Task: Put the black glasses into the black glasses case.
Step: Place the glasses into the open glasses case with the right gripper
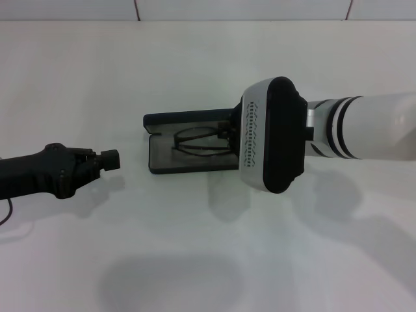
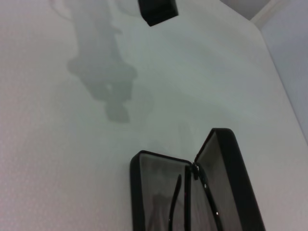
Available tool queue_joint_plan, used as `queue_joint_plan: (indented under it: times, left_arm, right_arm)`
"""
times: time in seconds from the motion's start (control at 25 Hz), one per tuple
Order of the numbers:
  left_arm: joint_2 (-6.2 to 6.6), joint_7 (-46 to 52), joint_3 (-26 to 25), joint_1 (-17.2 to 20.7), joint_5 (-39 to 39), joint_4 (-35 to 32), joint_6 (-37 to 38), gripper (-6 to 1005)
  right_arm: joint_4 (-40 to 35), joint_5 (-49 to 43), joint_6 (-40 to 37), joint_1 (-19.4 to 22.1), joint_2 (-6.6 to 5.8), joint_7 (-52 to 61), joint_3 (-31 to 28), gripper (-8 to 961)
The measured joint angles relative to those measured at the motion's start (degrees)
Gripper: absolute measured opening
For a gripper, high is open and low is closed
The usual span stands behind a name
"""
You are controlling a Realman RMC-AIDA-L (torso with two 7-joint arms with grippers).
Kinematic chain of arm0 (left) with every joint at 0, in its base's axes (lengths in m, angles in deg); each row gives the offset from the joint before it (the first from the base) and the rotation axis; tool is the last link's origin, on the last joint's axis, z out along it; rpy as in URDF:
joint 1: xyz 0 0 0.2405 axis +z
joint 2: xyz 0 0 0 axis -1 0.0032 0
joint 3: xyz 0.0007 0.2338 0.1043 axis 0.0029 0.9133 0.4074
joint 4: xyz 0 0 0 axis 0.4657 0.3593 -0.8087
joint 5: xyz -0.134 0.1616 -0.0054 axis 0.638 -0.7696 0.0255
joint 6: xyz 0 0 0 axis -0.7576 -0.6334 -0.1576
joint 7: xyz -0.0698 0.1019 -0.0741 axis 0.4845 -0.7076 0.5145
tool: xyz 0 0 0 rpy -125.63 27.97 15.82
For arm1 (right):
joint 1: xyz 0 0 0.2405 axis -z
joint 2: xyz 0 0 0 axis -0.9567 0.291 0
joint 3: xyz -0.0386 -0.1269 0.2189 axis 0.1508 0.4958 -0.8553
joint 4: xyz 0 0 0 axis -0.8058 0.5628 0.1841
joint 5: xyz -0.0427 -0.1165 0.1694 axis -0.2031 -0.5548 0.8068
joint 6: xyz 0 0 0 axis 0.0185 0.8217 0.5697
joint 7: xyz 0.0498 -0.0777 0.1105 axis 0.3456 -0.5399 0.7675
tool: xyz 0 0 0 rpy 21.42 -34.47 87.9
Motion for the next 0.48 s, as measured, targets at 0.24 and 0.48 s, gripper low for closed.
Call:
queue_joint_plan:
  times: [0.24,0.48]
  left_arm:
    - [-0.09,-0.2,0.0,0.1,-0.1,0.0,0.1,16]
    - [-0.17,-0.2,0.0,0.0,-0.1,0.0,0.1,17]
  right_arm:
    - [1.6,0.1,1.4,-1.2,0.0,1.8,0.5,84]
    - [1.9,0.8,2.7,-1.5,0.0,2.0,1.3,84]
